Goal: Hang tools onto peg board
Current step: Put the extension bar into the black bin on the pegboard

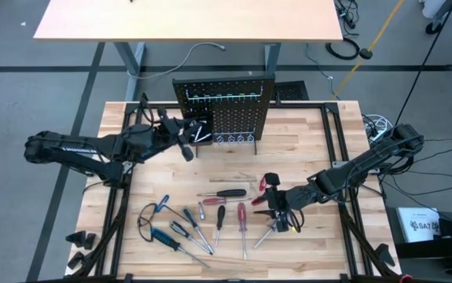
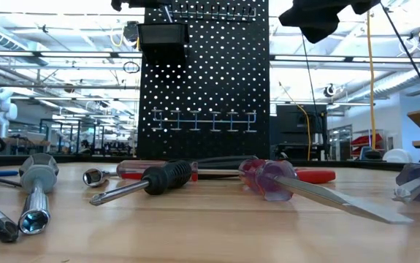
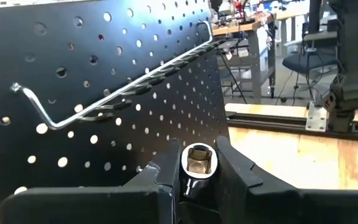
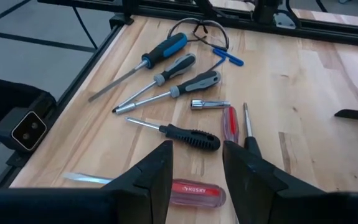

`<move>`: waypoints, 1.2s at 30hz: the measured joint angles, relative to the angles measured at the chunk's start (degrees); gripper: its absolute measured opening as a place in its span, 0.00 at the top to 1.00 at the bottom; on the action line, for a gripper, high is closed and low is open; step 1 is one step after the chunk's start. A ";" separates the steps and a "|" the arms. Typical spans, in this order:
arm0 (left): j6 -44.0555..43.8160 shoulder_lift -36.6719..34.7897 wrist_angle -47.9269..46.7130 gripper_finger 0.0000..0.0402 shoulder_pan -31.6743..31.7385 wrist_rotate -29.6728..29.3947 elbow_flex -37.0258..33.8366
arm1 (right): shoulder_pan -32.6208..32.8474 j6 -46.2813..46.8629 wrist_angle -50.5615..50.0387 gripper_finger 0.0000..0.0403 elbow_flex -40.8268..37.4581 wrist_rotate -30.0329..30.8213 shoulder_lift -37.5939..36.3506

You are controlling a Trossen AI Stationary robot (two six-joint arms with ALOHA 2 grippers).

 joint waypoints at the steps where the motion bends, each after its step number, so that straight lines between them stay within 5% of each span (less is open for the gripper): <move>1: 0.11 0.00 0.01 0.84 0.00 0.01 0.00 | 0.00 -0.02 0.11 0.67 0.00 0.00 0.00; 12: 0.49 0.00 -2.03 0.84 -0.04 0.11 0.00 | -0.35 -0.84 0.64 0.67 0.00 0.00 0.00; 23: -4.60 -0.04 -2.43 0.60 -0.05 -1.95 0.00 | -0.35 -0.86 0.60 0.67 0.00 0.00 0.00; 36: -6.60 -6.82 -3.19 0.57 -7.43 0.13 0.04 | -0.33 -0.86 2.15 0.67 0.00 -0.24 1.16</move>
